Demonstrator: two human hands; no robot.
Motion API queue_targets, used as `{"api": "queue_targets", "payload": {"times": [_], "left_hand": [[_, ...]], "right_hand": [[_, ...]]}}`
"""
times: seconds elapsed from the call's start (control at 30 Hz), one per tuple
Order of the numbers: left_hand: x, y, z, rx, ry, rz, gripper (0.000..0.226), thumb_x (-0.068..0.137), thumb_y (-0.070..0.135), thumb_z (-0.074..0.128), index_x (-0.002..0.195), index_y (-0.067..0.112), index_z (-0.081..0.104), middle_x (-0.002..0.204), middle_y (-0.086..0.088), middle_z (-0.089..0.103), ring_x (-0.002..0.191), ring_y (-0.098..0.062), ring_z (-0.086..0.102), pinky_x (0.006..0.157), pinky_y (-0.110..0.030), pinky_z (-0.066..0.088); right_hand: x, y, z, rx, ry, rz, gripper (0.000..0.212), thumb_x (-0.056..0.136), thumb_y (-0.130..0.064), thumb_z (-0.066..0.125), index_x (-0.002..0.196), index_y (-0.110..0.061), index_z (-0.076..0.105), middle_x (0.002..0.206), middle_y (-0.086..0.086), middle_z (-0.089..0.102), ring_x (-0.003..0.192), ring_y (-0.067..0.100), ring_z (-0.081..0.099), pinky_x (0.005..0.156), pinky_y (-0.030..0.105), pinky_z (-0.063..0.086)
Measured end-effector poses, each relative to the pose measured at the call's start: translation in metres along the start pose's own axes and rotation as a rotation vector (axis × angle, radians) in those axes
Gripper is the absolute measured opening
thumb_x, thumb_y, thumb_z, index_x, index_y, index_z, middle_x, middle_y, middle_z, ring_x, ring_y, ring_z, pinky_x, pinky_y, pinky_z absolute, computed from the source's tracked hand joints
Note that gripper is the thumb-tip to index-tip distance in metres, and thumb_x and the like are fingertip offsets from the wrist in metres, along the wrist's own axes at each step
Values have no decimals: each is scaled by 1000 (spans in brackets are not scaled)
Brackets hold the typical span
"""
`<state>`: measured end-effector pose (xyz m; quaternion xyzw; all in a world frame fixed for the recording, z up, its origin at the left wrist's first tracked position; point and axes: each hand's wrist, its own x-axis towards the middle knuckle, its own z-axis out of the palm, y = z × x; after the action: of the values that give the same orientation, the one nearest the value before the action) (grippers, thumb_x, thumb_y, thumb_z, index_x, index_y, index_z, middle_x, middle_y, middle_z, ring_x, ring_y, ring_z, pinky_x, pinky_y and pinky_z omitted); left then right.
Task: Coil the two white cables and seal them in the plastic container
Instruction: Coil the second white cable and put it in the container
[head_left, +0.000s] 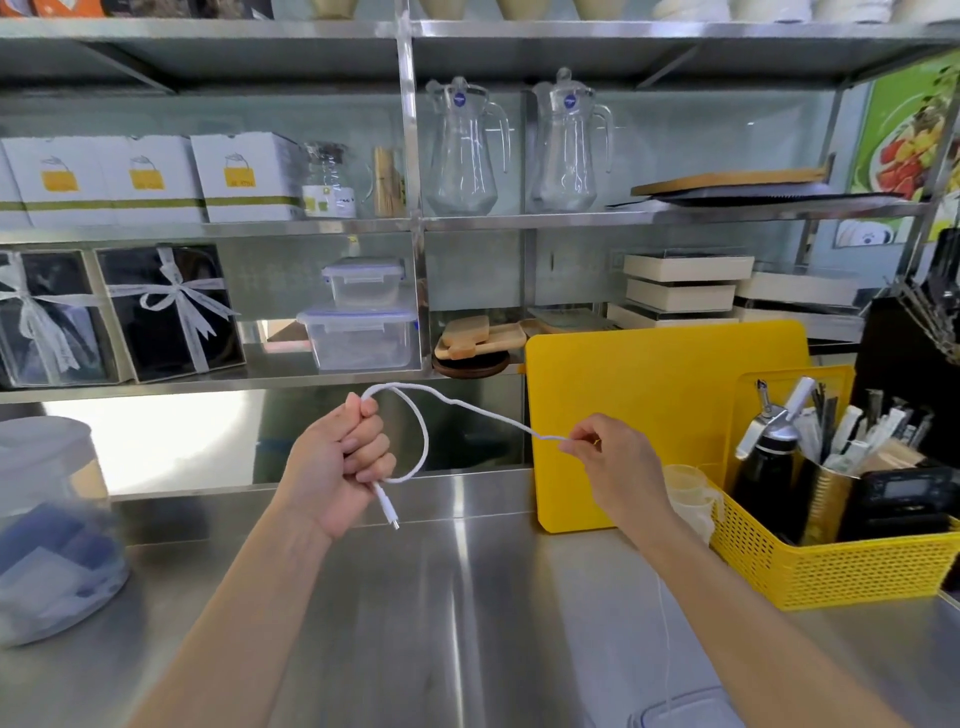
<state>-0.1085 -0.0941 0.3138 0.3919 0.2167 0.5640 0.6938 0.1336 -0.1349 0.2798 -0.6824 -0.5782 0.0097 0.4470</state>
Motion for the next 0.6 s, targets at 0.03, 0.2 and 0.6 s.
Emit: {"api": "queue_targets", "payload": {"times": [0.03, 0.2, 0.6], "left_hand": [[1, 0, 1, 3, -1, 0, 34, 100, 22, 32, 71, 13, 46, 38, 10, 29, 29, -3, 23, 32, -16, 19], [9, 8, 3, 47, -2, 0, 34, 101, 21, 31, 70, 13, 45, 38, 10, 29, 28, -3, 23, 33, -16, 19], [2, 20, 19, -238, -68, 34, 34, 100, 19, 30, 70, 15, 46, 39, 8, 31, 30, -6, 28, 35, -14, 27]], "right_hand": [[1, 1, -2, -31, -14, -25, 13, 88, -26, 58, 88, -14, 62, 79, -3, 58, 71, 14, 50, 58, 25, 36], [8, 8, -9, -67, -101, -60, 22, 94, -25, 47, 90, -11, 64, 81, 4, 62, 76, 22, 54, 63, 38, 43], [12, 0, -6, 407, 10, -10, 14, 86, -19, 61, 93, -21, 49, 77, -1, 53, 67, 12, 48, 58, 22, 42]]}}
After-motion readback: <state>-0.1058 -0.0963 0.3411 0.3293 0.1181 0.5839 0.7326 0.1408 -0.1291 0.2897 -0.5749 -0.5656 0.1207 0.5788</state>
